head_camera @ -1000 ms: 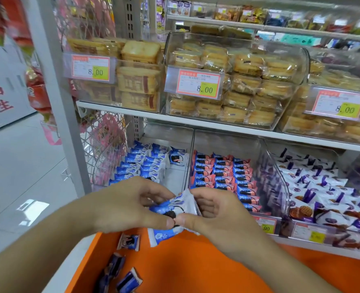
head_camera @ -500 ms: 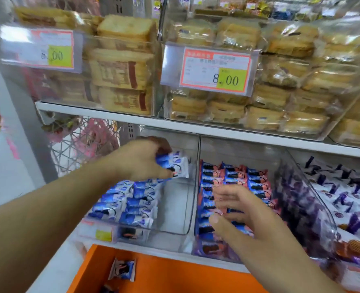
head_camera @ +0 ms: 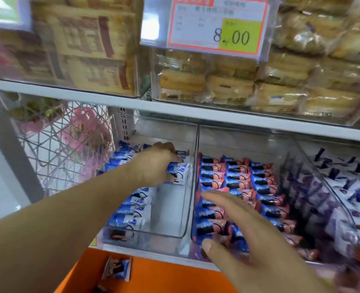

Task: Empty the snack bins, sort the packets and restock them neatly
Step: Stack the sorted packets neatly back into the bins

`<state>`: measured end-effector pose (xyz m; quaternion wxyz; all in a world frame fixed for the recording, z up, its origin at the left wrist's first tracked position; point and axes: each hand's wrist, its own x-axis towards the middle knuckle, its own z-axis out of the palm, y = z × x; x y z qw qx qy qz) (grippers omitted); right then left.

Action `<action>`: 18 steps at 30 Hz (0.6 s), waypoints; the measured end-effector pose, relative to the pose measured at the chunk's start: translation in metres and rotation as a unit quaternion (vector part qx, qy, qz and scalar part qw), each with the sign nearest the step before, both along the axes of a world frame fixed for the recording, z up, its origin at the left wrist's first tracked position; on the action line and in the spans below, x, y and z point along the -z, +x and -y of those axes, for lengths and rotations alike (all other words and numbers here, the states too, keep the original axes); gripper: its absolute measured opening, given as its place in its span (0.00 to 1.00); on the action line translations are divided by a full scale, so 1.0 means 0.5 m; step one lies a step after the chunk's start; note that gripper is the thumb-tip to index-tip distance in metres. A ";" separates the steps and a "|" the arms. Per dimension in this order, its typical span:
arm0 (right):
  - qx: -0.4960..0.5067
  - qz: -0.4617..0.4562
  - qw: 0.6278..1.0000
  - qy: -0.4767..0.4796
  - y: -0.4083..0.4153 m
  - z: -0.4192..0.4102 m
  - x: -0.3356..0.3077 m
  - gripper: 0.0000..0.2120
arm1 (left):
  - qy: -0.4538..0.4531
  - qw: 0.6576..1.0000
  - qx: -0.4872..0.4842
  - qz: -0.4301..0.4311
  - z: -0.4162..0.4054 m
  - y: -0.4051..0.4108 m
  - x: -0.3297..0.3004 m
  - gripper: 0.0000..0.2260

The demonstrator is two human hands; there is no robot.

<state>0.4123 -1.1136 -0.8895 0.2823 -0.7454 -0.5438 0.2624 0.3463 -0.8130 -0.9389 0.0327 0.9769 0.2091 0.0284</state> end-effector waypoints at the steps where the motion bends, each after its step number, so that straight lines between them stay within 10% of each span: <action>1: 0.003 0.029 0.999 0.017 -0.024 0.010 -0.010 0.34 | -0.004 1.000 0.001 0.007 0.001 0.001 0.000 0.26; 18: 0.011 0.083 0.992 0.098 -0.039 0.034 0.006 0.23 | -0.070 0.981 -0.036 0.180 0.140 -0.173 -0.069 0.21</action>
